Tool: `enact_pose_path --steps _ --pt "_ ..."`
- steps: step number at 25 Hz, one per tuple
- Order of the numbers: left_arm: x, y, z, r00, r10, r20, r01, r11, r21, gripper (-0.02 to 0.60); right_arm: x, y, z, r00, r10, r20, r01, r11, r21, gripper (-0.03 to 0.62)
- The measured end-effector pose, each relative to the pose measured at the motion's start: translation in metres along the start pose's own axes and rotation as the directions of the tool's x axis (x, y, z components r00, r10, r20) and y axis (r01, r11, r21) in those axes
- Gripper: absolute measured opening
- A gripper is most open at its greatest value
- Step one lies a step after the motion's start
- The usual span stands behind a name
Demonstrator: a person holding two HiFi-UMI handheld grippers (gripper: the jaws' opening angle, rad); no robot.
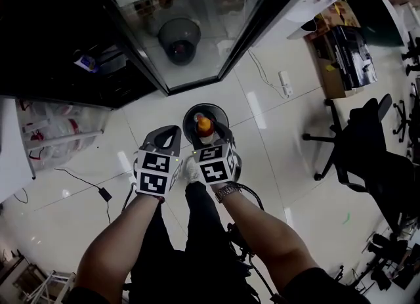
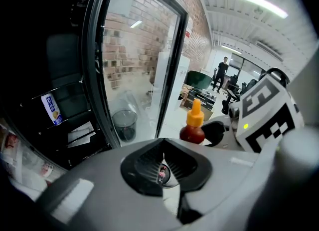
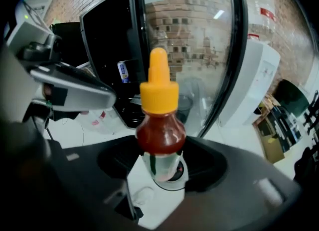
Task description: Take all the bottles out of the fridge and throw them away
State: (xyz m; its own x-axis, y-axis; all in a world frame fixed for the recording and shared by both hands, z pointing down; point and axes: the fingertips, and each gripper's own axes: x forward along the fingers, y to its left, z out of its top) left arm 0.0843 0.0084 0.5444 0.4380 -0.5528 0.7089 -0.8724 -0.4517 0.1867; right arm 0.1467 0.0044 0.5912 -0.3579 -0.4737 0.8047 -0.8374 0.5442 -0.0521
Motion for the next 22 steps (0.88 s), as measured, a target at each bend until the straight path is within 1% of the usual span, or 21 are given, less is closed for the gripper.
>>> enact_pose_path --steps 3,7,14,19,22 --pt "0.011 -0.008 -0.010 1.000 -0.006 -0.014 0.006 1.000 0.006 0.003 0.011 -0.008 -0.030 0.999 0.005 -0.047 -0.004 1.000 0.027 0.273" --pt "0.022 -0.013 -0.025 0.999 -0.009 -0.038 0.009 1.000 0.001 0.003 0.023 -0.013 -0.058 0.996 0.009 -0.088 -0.002 0.997 0.074 0.273" --pt "0.034 -0.031 -0.049 0.994 -0.063 -0.087 0.064 0.998 0.008 0.003 0.044 -0.018 -0.086 0.992 0.009 -0.124 0.010 0.988 0.157 0.273" --pt "0.035 -0.034 -0.066 0.992 -0.074 -0.106 0.075 0.997 0.006 0.003 0.055 -0.017 -0.112 0.985 0.009 -0.174 0.031 0.973 0.228 0.273" --pt "0.039 -0.032 -0.075 0.990 -0.079 -0.113 0.080 0.997 0.002 0.003 0.063 -0.017 -0.122 0.982 0.006 -0.189 0.041 0.969 0.243 0.273"
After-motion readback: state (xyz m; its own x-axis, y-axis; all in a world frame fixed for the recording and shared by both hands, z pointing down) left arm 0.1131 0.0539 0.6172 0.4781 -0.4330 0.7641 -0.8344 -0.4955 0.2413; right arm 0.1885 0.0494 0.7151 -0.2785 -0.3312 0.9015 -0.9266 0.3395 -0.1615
